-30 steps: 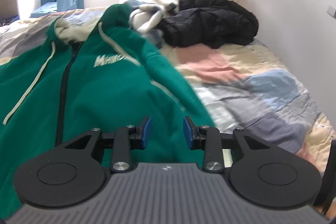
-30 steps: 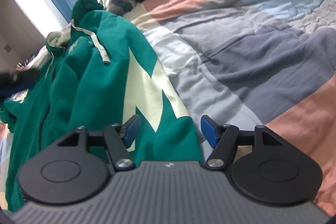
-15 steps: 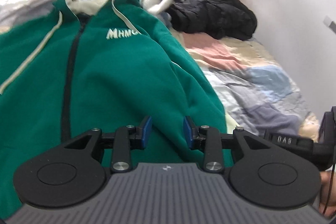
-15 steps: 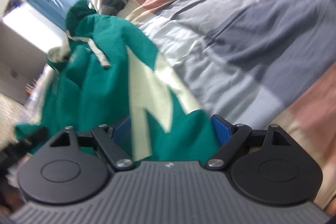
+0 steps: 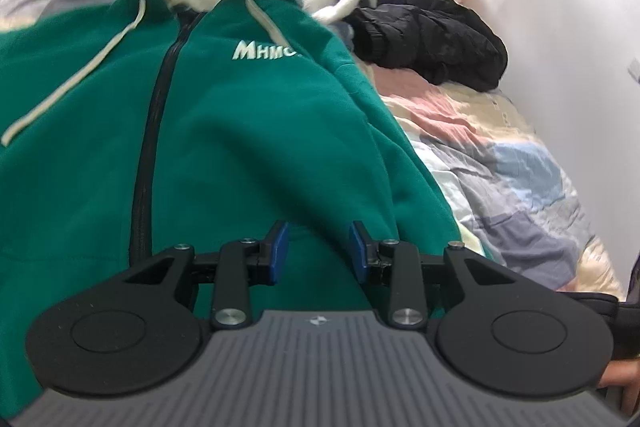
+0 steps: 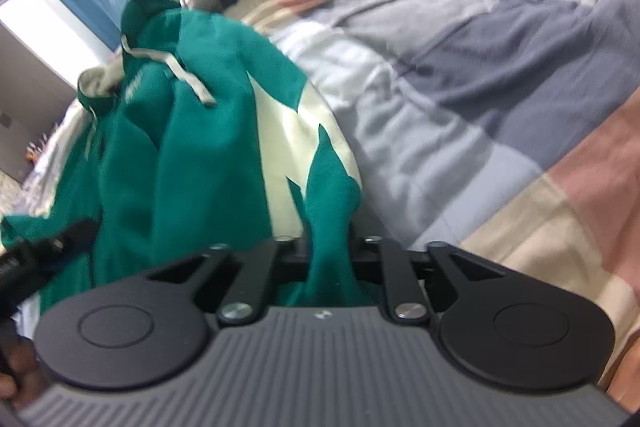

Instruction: Fold large clothes

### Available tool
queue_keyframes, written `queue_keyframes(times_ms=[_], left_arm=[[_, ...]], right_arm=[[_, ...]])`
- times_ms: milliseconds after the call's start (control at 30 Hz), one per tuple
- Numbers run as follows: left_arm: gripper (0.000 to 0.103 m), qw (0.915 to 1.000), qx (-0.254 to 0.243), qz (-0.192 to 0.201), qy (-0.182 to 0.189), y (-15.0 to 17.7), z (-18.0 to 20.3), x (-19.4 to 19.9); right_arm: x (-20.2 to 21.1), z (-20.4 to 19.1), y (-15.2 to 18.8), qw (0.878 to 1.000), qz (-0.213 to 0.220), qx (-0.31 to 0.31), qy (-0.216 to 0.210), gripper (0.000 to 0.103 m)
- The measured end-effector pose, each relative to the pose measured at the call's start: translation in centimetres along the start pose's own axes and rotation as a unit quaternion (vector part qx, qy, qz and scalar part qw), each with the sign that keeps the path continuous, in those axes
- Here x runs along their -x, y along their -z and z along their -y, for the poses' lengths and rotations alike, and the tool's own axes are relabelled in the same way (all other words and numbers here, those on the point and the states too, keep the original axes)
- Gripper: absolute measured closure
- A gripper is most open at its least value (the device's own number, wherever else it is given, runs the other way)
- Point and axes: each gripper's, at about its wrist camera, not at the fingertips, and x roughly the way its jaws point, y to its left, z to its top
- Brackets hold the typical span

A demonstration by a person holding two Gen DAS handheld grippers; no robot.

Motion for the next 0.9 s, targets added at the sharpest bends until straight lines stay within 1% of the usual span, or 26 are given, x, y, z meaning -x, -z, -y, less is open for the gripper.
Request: queue_keyframes(times_ms=[67, 167, 233, 333, 367, 467, 500, 567, 600, 667, 733, 800, 833, 900], left_arm=[[0.065, 0.9997, 0.022, -0.002, 0.007, -0.2, -0.8, 0.1], [0.065, 0.9987, 0.048, 0.003, 0.015, -0.2, -1.7, 0.5], [0.065, 0.9980, 0.061, 0.005, 0.019, -0.2, -2.1, 0.6], [0.065, 0.9977, 0.066, 0.007, 0.017, -0.3, -2.2, 0.5], [0.065, 0.9978, 0.064, 0.007, 0.016, -0.3, -2.2, 0.4], [0.065, 0.9985, 0.054, 0.004, -0.001, -0.2, -1.9, -0.1], [0.065, 0.9985, 0.055, 0.002, -0.002, -0.3, -1.9, -0.3], [0.065, 0.9984, 0.055, 0.000, -0.006, -0.2, -2.1, -0.7], [0.065, 0.9985, 0.054, 0.003, -0.009, -0.2, -2.1, -0.8], [0.065, 0.9985, 0.051, 0.011, -0.012, -0.2, -2.2, -0.9], [0.065, 0.9985, 0.049, 0.021, -0.010, -0.2, -2.3, -0.8], [0.065, 0.9984, 0.047, 0.030, -0.006, -0.2, -2.2, -0.7], [0.065, 0.9983, 0.047, 0.035, -0.003, -0.1, -2.2, -0.7], [0.065, 0.9984, 0.042, 0.037, -0.004, -0.1, -2.1, -1.0]], right_arm=[[1.3, -0.1, -0.7, 1.000, 0.015, 0.006, -0.001, 0.093], [3.6, -0.3, -3.0, 0.999, 0.045, 0.023, -0.004, 0.094], [5.4, -0.6, -5.4, 0.997, 0.067, 0.043, 0.003, 0.094], [7.7, -1.4, -9.5, 0.990, 0.102, 0.092, 0.029, 0.094], [7.8, -1.7, -11.2, 0.987, 0.104, 0.114, 0.036, 0.094], [7.3, -2.9, -16.4, 0.980, 0.106, 0.157, 0.070, 0.094], [7.0, -3.5, -18.1, 0.975, 0.111, 0.173, 0.088, 0.095], [6.7, -4.5, -21.3, 0.959, 0.135, 0.212, 0.127, 0.095], [6.5, -4.8, -23.0, 0.954, 0.146, 0.220, 0.143, 0.095], [6.2, -4.9, -26.4, 0.955, 0.159, 0.203, 0.146, 0.095], [5.6, -5.2, -29.3, 0.953, 0.173, 0.198, 0.152, 0.095], [4.2, -5.7, -31.4, 0.946, 0.185, 0.206, 0.169, 0.095], [3.3, -5.9, -32.2, 0.945, 0.186, 0.207, 0.174, 0.095], [0.4, -5.5, -33.4, 0.946, 0.177, 0.199, 0.184, 0.095]])
